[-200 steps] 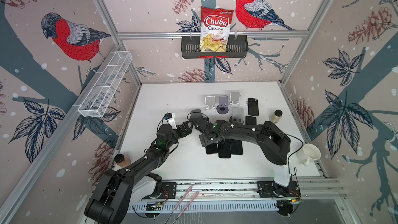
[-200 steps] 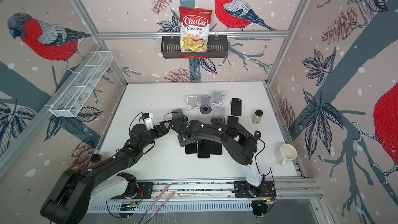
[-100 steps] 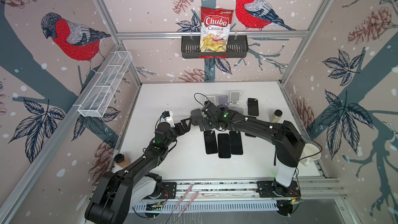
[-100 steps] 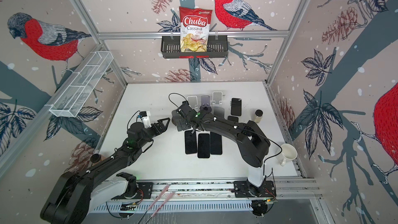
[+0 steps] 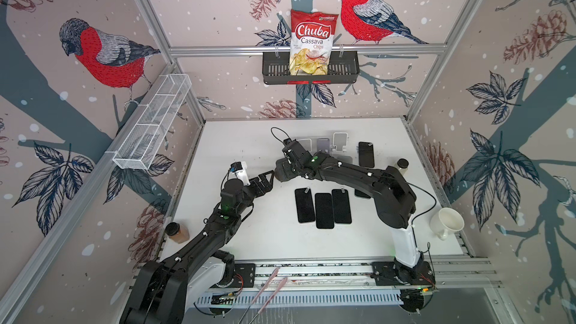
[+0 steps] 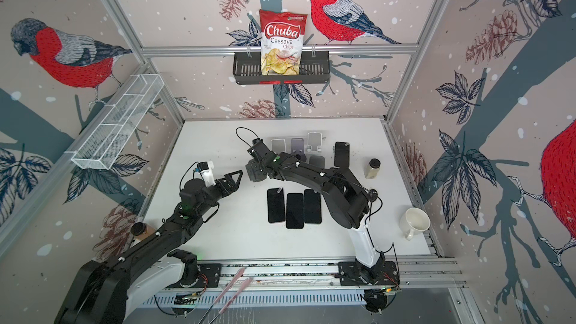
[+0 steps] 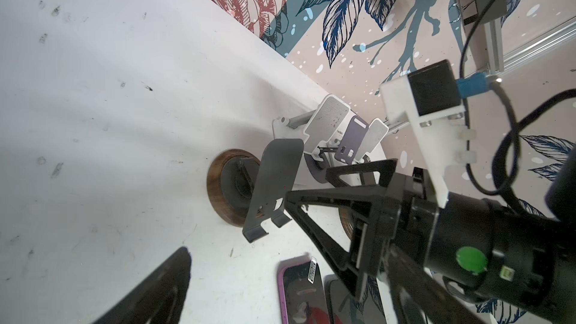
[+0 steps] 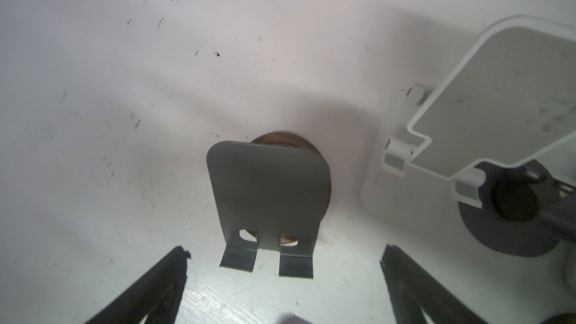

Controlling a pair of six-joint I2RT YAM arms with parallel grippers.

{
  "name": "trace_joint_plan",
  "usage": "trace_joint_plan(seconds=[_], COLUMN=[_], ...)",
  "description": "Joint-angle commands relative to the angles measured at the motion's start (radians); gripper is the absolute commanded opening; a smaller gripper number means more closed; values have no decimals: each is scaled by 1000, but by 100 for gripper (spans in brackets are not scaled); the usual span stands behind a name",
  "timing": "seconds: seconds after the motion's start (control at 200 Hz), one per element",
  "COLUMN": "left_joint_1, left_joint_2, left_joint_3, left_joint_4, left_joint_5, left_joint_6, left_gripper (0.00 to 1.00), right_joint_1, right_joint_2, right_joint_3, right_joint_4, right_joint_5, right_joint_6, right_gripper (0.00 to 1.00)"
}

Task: Remove the phone from the phone stand
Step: Move the phone stand to the top-center of the table.

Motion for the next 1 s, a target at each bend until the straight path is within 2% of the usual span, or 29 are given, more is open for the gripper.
trace_joint_plan(seconds=[0.0, 0.46, 0.826, 0.996], left_joint_1=[3, 5, 5, 5], left_joint_2=[-6, 12, 28, 37], left_joint_3=[-1, -1, 2, 2], left_joint_4=[-14, -6, 1, 8], left_joint_5=[-10, -4, 1, 10], left_joint_6=[17, 18, 22, 24], left_gripper=[96, 96, 96, 96], right_joint_1=[1, 2, 10, 10], right_joint_2=[25, 136, 164, 168], right_joint_3=[22, 105, 125, 139], right_joint_4=[37, 56, 71, 68], right_joint_5=[0, -12, 35, 57], right_joint_6=[-34, -36, -30, -38], right_gripper=[99, 100, 72, 67])
